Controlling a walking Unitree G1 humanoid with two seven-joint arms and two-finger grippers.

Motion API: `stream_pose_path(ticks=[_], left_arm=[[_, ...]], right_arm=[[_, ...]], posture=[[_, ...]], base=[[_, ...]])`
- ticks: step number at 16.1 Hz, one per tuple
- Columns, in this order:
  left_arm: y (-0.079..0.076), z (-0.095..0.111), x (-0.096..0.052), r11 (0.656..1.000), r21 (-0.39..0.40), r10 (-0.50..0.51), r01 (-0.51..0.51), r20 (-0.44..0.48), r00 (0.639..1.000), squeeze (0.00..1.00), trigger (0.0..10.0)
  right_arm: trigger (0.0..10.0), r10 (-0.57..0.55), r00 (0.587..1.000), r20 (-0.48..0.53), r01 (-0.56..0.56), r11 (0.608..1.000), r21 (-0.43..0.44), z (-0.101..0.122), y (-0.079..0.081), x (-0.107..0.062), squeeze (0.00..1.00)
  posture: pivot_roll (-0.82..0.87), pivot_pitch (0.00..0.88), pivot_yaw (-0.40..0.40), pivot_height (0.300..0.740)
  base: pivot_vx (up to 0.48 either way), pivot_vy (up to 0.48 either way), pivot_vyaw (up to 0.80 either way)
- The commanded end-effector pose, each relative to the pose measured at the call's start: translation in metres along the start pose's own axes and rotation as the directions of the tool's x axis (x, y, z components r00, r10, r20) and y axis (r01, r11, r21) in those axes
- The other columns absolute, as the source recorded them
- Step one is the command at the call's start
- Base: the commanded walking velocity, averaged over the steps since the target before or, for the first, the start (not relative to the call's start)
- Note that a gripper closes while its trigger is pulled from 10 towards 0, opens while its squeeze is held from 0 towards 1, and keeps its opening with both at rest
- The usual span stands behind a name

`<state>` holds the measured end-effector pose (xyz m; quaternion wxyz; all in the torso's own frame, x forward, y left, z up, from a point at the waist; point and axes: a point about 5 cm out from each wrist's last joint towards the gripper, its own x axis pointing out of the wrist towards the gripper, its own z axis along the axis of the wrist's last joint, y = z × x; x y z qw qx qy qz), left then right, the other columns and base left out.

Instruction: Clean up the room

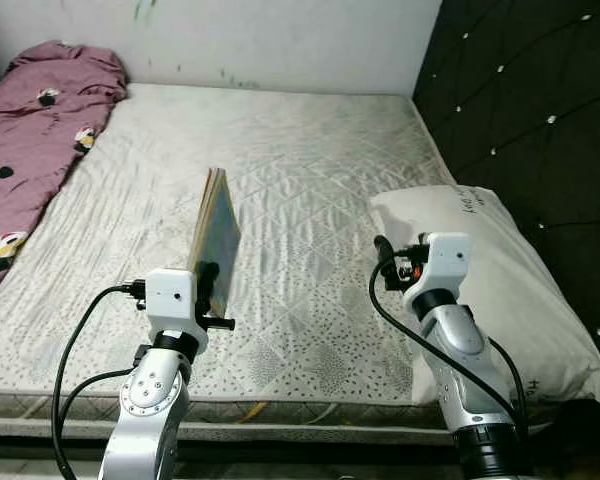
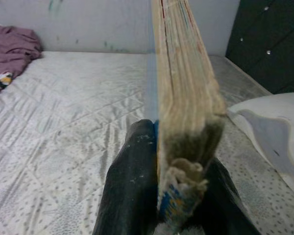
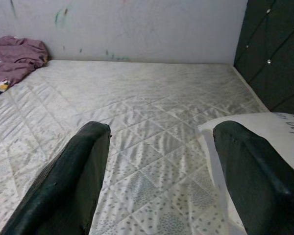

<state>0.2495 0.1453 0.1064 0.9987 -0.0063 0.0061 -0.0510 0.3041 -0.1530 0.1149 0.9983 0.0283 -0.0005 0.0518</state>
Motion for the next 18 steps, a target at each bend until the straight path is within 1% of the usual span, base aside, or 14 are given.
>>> stream_pose_path(ticks=[1,5,8,10,13,16,18], left_arm=[[0.0016,0.0122,-0.0011,1.0,0.004,0.01,-0.01,0.058,0.998,0.0,10.0],[0.0024,0.0091,-0.0022,1.0,-0.012,0.016,-0.015,0.048,0.999,0.0,10.0],[0.0022,0.0101,-0.0005,1.0,-0.015,0.016,-0.015,0.053,0.998,0.0,10.0],[0.003,0.0114,0.0011,1.0,-0.015,0.019,-0.018,0.057,0.998,0.0,10.0],[0.0038,0.012,0.0013,1.0,-0.017,0.024,-0.023,0.059,0.998,0.0,10.0],[0.0042,0.0127,0.0014,0.999,-0.02,0.044,-0.042,0.07,0.997,0.0,10.0],[0.0073,0.014,0.0004,0.997,-0.024,0.069,-0.067,0.081,0.994,0.0,10.0]], right_arm=[[10.0,-0.013,1.0,-0.01,0.013,1.0,0.002,-0.003,-0.0014,-0.0007,0.0],[10.0,-0.035,0.999,-0.023,0.035,0.999,0.001,-0.0083,-0.0075,-0.0043,0.0],[10.0,-0.031,0.999,-0.035,0.031,1.0,0.0,-0.012,-0.0072,-0.0077,0.0],[10.0,-0.031,0.999,-0.034,0.031,1.0,0.002,-0.011,-0.0071,-0.0057,0.0],[10.0,-0.03,0.999,-0.031,0.03,1.0,0.002,-0.0106,-0.0071,-0.0052,0.0],[10.0,-0.031,0.999,-0.03,0.031,1.0,0.001,-0.0104,-0.008,-0.0052,0.0],[10.0,-0.033,0.999,-0.028,0.033,0.999,0.001,-0.01,-0.0088,-0.0055,0.0]], posture=[[-0.01,0.071,-0.031,0.74],[-0.02,0.057,-0.023,0.74],[-0.02,0.055,-0.027,0.74],[-0.03,0.075,-0.025,0.74],[-0.02,0.069,-0.026,0.74],[-0.03,0.067,-0.027,0.74],[-0.03,0.064,-0.028,0.74]], base=[[0.0,-0.311,0.0],[0.0,-0.321,0.0],[0.0,-0.346,0.0],[0.0,-0.349,0.0],[0.0,-0.329,0.0],[0.0,0.0,0.0],[0.0,0.0,0.0]])
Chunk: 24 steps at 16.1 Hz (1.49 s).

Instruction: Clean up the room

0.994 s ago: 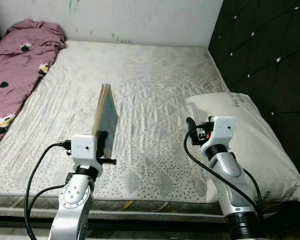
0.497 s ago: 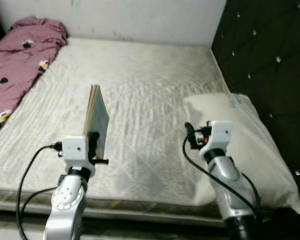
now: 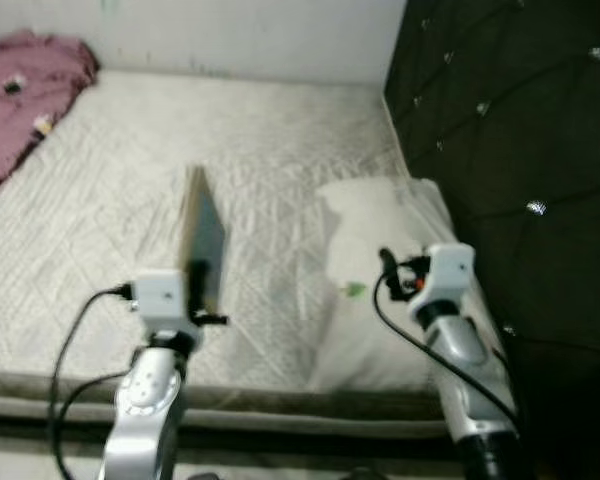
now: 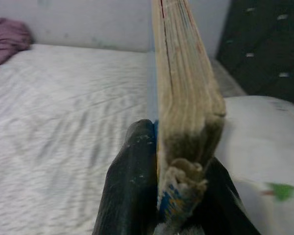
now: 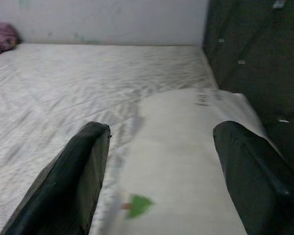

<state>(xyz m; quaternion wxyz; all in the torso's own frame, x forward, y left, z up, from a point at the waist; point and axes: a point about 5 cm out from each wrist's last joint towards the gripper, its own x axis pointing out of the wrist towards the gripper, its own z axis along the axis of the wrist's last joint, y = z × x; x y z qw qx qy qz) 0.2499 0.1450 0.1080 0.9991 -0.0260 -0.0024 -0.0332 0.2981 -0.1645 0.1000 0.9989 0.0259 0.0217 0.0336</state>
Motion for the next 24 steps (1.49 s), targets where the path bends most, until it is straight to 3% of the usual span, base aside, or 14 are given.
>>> stream_pose_path(ticks=[1,4,7,12,24], left_arm=[[0.0082,0.0128,-0.0004,0.999,-0.006,0.036,-0.036,0.067,0.997,0.0,10.0],[0.0095,0.0127,-0.0044,1.0,-0.002,0.025,-0.024,0.079,0.997,0.0,10.0],[0.0102,0.0133,-0.0054,0.997,0.05,0.052,-0.056,0.079,0.996,0.0,10.0],[0.016,0.0118,-0.0089,0.995,0.014,0.101,-0.103,0.074,0.992,0.0,10.0],[0.0179,0.0133,-0.0084,0.991,-0.002,0.133,-0.134,0.077,0.988,0.0,10.0]], right_arm=[[10.0,0.005,1.0,0.016,-0.005,1.0,0.004,0.0043,0.0024,0.0008,0.0],[10.0,0.0,1.0,0.008,0.0,1.0,0.009,0.0035,0.0006,-0.0015,0.0],[10.0,0.002,1.0,0.007,-0.002,1.0,0.008,0.0033,0.0001,-0.0022,0.0],[10.0,0.005,1.0,0.002,-0.005,1.0,0.008,0.002,0.0006,-0.0039,0.0],[10.0,0.032,0.999,0.003,-0.032,0.999,0.02,0.0023,0.0038,-0.005,0.0]], posture=[[-0.03,0.063,-0.03,0.74],[-0.03,0.064,-0.032,0.74],[-0.03,0.064,-0.034,0.74],[-0.03,0.062,-0.033,0.74],[-0.04,0.074,-0.033,0.727]], base=[[0.0,0.0,0.0],[0.0,0.0,-0.2],[0.0,0.0,-0.8],[0.0,0.0,-0.78],[0.0,0.0,0.0]])
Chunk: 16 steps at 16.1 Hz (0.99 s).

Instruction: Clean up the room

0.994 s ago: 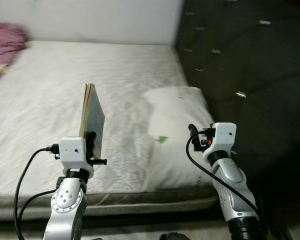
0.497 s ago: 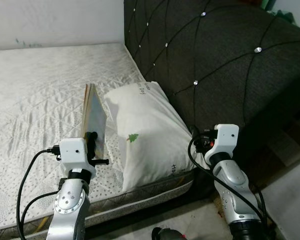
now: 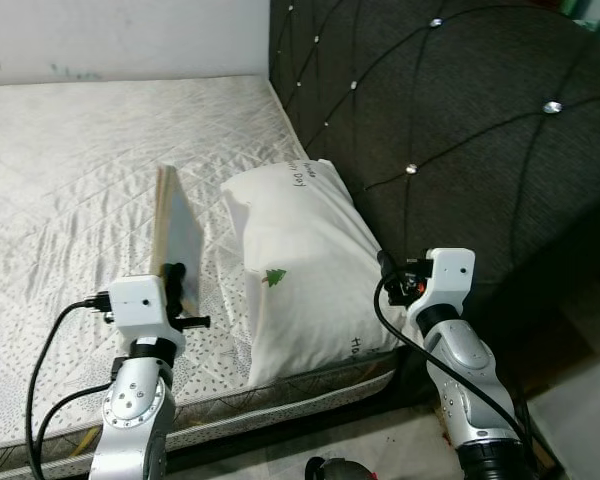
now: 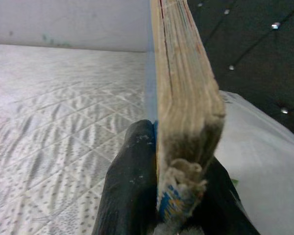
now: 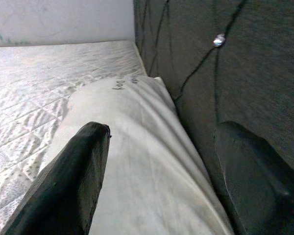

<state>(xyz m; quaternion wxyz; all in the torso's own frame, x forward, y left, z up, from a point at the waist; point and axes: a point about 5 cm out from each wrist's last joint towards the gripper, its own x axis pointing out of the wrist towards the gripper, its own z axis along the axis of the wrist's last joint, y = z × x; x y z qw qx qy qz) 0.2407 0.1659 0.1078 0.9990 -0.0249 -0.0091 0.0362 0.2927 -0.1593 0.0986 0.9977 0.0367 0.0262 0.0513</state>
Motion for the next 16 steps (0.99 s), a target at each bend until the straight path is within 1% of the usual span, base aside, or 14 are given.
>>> stream_pose_path(ticks=[1,8,11,14,16], left_arm=[[-0.0025,0.0127,0.0026,1.0,-0.004,-0.002,0.002,0.062,0.998,0.0,10.0],[-0.003,0.0134,0.0052,1.0,-0.008,0.011,-0.011,0.065,0.998,0.0,10.0],[-0.0017,0.0142,0.006,1.0,-0.015,0.021,-0.02,0.068,0.997,0.0,10.0],[-0.0034,0.0149,0.0055,0.999,-0.032,-0.013,0.016,0.07,0.997,0.0,10.0],[-0.0039,0.0153,0.0052,0.999,-0.031,-0.016,0.018,0.072,0.997,0.0,10.0]], right_arm=[[10.0,-0.002,1.0,0.012,0.002,1.0,-0.001,0.0047,-0.0017,0.0002,0.0],[10.0,0.004,1.0,0.014,-0.004,1.0,0.0,0.0054,-0.0014,0.0016,0.0],[10.0,0.004,1.0,0.011,-0.004,1.0,0.0,0.0052,-0.0014,0.002,0.0],[10.0,0.005,1.0,0.007,-0.005,1.0,-0.002,0.0042,-0.0014,0.0024,0.0],[10.0,0.006,1.0,0.006,-0.006,1.0,-0.003,0.0041,-0.0016,0.0025,0.0]], posture=[[-0.04,0.075,-0.033,0.718],[-0.04,0.073,-0.035,0.64],[-0.04,0.072,-0.035,0.64],[-0.04,0.072,-0.036,0.64],[-0.04,0.072,-0.038,0.64]], base=[[0.0,0.0,0.0],[0.0,0.0,0.0],[0.0,0.0,0.0],[0.0,0.0,0.0],[0.0,0.0,0.0]])
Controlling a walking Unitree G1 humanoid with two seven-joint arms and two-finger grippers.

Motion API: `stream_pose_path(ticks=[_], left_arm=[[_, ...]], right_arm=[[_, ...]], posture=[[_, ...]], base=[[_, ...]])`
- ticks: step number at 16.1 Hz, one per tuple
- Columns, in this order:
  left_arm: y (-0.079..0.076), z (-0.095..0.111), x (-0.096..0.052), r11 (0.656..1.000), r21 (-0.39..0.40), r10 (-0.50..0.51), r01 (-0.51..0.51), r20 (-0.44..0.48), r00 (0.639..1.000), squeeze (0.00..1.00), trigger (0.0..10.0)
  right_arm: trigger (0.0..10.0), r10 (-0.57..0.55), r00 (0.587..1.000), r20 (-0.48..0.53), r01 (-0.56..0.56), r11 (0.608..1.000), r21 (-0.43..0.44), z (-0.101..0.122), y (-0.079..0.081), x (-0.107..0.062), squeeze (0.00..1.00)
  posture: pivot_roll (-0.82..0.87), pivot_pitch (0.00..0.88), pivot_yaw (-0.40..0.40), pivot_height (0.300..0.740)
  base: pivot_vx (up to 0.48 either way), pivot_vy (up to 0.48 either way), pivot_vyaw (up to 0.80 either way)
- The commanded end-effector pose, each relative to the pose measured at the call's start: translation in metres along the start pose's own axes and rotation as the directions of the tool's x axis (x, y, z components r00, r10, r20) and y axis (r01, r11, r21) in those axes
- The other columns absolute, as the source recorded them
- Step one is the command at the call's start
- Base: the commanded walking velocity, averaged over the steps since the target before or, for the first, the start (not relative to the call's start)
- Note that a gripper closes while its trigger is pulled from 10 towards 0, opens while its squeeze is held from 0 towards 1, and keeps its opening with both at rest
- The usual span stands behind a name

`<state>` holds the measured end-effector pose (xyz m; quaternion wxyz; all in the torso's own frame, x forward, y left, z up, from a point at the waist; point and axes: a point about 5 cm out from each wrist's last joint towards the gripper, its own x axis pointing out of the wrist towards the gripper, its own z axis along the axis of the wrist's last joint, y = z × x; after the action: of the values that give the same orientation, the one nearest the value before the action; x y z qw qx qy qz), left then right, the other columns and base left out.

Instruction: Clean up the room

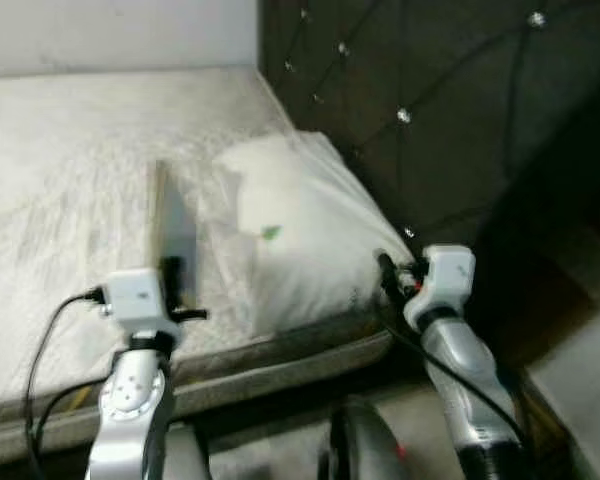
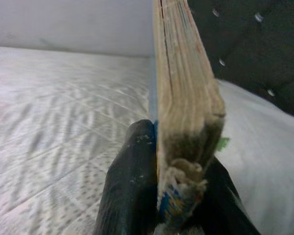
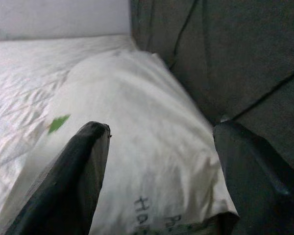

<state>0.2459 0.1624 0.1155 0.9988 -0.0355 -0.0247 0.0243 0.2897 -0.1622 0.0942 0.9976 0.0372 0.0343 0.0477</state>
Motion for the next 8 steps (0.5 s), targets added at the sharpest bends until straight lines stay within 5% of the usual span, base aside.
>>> stream_pose_path(ticks=[1,4,8], left_arm=[[-0.0001,0.0083,0.0002,1.0,-0.013,0.002,-0.001,0.046,0.999,0.0,10.0],[0.001,0.0095,-0.0005,1.0,-0.024,-0.003,0.004,0.056,0.998,0.0,10.0],[-0.0001,0.0108,-0.0006,0.999,-0.035,-0.013,0.016,0.067,0.998,0.0,10.0]], right_arm=[[10.0,0.016,1.0,0.021,-0.016,1.0,-0.007,0.0084,0.0014,0.0055,0.0],[10.0,0.017,1.0,0.019,-0.017,1.0,-0.008,0.0083,0.0014,0.0055,0.0],[10.0,0.019,1.0,0.017,-0.019,1.0,-0.01,0.0085,0.001,0.0058,0.0]], posture=[[-0.04,0.072,-0.039,0.64],[-0.04,0.073,-0.04,0.64],[-0.04,0.077,-0.044,0.64]], base=[[0.0,0.0,0.0],[0.0,0.0,0.0],[0.343,0.0,0.0]])
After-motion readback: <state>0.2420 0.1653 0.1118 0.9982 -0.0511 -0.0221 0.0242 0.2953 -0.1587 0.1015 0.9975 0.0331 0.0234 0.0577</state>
